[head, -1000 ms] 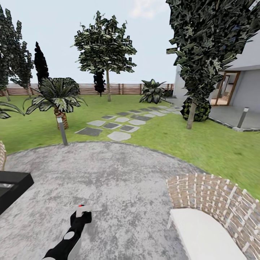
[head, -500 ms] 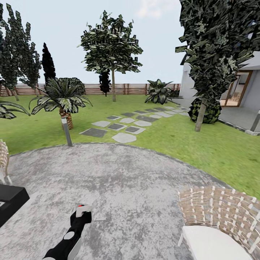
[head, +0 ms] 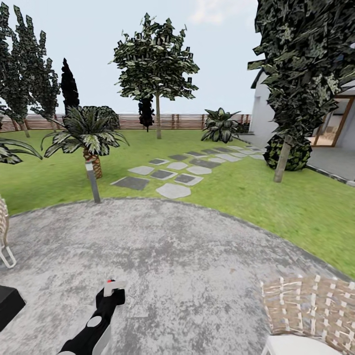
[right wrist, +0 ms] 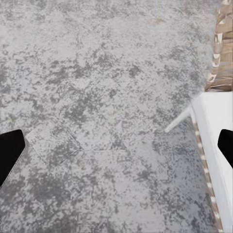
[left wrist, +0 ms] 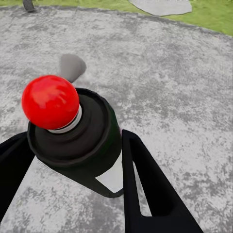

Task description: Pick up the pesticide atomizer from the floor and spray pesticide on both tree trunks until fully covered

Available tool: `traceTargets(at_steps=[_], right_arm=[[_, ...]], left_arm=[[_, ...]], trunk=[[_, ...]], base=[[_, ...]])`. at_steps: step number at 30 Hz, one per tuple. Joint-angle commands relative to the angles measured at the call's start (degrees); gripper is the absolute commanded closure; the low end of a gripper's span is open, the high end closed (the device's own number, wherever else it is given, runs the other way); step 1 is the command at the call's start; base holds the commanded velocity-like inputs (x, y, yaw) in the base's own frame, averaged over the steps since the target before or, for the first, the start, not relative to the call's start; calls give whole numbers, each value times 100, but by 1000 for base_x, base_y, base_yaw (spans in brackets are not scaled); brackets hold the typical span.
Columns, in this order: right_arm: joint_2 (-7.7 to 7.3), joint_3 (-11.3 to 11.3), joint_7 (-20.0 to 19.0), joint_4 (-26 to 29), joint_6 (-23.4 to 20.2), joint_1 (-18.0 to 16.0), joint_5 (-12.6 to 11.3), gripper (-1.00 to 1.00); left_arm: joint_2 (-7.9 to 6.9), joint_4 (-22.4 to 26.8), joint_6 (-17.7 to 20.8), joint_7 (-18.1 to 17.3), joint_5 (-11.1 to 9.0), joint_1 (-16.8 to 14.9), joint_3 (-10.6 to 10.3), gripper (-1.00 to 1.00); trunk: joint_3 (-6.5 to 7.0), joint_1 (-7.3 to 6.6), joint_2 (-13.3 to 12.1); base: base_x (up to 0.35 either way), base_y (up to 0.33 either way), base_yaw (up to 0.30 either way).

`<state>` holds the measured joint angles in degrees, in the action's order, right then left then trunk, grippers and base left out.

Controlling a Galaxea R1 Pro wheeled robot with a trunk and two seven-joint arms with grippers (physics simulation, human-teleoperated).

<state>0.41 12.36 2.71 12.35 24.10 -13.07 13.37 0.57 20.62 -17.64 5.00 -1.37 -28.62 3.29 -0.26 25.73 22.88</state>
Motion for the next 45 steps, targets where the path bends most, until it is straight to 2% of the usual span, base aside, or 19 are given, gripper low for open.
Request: traceTargets(at_steps=[1, 17, 45], right_arm=[[3, 29, 28, -5, 15, -3, 60, -100], [3, 29, 28, -5, 15, -3, 60, -100], [10, 26, 28, -9, 15, -3, 60, -100]], left_arm=[[2, -5, -20, -8, -12, -3, 22, 100], [4, -2, -20, -8, -12, -3, 22, 100], [4, -5, -20, -8, -12, -3, 22, 100]], trunk=[[-3, 6, 4], [-3, 6, 4], [-3, 6, 4]], base=[[350, 102, 1], [350, 97, 0], [350, 30, 15]])
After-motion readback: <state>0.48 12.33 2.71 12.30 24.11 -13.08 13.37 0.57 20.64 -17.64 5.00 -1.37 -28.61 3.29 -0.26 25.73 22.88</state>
